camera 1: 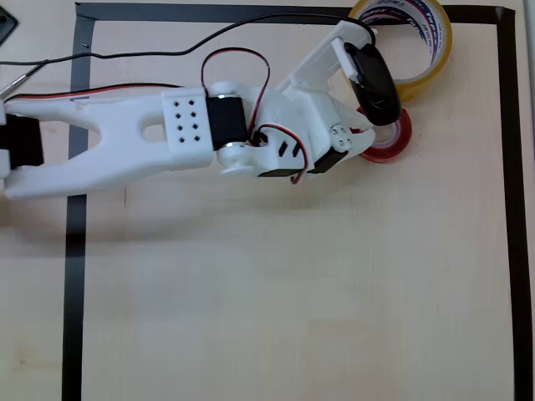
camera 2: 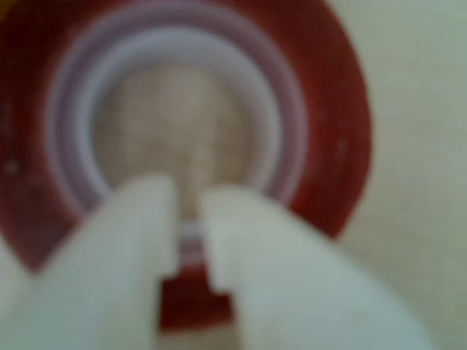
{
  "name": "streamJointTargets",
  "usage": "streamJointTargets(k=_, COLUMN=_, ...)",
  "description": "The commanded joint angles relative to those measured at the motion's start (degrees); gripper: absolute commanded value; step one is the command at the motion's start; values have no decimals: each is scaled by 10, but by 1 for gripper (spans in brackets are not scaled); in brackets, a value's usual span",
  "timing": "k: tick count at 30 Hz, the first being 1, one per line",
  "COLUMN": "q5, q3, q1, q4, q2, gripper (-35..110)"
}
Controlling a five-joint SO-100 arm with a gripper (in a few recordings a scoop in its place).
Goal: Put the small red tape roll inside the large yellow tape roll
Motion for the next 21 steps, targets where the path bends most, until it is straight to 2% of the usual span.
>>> streamJointTargets(k=1, q5=23, q3=-90, q1=8, q4=-18, q2=20, gripper=0)
streamJointTargets(k=6, q5=23, q3=-95, q1=15, q4=-9, q2=8, gripper=0)
streamJointTargets(k=11, q5=38, q3=-88, q1=27, q4=56, q2=15, gripper=0)
streamJointTargets(k=17, q5=35, q3=25, q1=33, q4=62, q2=83, gripper=0)
streamJointTargets(k=21, q5=26, q3=30, q1=35, q4=85, q2=87, gripper=0)
